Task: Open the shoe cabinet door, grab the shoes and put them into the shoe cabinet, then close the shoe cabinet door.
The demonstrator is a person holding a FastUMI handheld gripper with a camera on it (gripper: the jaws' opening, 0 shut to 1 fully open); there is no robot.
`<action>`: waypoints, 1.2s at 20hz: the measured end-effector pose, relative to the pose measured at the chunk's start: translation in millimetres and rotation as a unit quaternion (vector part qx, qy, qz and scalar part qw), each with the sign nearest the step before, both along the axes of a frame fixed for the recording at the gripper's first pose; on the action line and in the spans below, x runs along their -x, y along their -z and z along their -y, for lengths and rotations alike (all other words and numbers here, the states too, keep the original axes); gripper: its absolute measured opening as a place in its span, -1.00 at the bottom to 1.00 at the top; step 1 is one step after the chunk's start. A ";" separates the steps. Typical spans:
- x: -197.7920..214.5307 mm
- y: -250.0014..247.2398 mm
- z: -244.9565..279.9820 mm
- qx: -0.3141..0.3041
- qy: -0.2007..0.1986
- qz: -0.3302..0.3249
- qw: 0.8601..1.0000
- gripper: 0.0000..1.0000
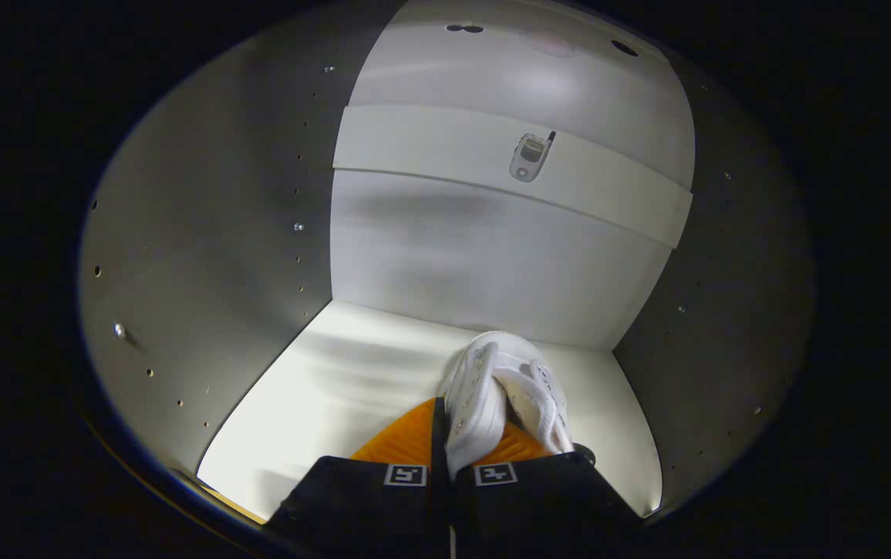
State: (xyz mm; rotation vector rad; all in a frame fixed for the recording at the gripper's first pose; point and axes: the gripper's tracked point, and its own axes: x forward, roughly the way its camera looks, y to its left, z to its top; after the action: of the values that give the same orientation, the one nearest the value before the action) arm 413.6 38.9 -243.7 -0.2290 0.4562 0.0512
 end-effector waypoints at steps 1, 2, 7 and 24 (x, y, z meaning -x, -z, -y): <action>0.0 0.8 0.6 0.004 0.001 0.001 1.000 -0.78; 2.6 0.6 1.1 0.000 0.005 -0.003 1.000 -0.73; 25.1 -11.1 -5.0 -0.041 -0.005 -0.015 0.999 -0.20; 245.0 -183.8 15.4 -0.114 0.013 0.194 0.974 0.99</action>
State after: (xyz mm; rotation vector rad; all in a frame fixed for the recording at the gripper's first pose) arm 168.6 23.5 -59.9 -0.0039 0.0619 0.0318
